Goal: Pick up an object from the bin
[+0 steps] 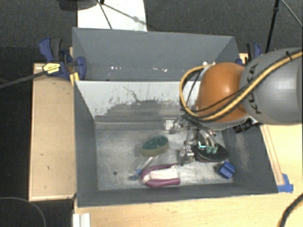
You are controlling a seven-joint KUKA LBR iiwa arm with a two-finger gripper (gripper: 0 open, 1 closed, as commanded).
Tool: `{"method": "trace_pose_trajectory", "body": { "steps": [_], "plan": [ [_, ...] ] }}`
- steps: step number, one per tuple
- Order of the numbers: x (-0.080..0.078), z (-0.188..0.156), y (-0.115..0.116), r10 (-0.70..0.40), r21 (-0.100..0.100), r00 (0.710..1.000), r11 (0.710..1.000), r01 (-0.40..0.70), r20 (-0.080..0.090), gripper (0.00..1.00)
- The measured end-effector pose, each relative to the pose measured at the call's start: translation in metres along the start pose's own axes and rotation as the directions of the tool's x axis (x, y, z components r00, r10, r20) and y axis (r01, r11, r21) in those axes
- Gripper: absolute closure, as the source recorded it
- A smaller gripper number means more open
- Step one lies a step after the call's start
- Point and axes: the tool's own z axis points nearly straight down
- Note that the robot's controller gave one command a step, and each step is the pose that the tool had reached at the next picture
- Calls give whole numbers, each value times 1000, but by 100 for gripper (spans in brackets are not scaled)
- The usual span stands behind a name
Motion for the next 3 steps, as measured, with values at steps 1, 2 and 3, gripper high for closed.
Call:
{"method": "trace_pose_trajectory", "body": {
  "steps": [1, 2, 3],
  "plan": [
    [-46, 57, 87, -314, 7, 949, 950, 314, 12, 0],
    [-58, 31, 81, -601, 7, 799, 799, 601, 11, 0],
    [-60, 32, 107, -601, 4, 799, 800, 601, 11, 0]
  ]
}}
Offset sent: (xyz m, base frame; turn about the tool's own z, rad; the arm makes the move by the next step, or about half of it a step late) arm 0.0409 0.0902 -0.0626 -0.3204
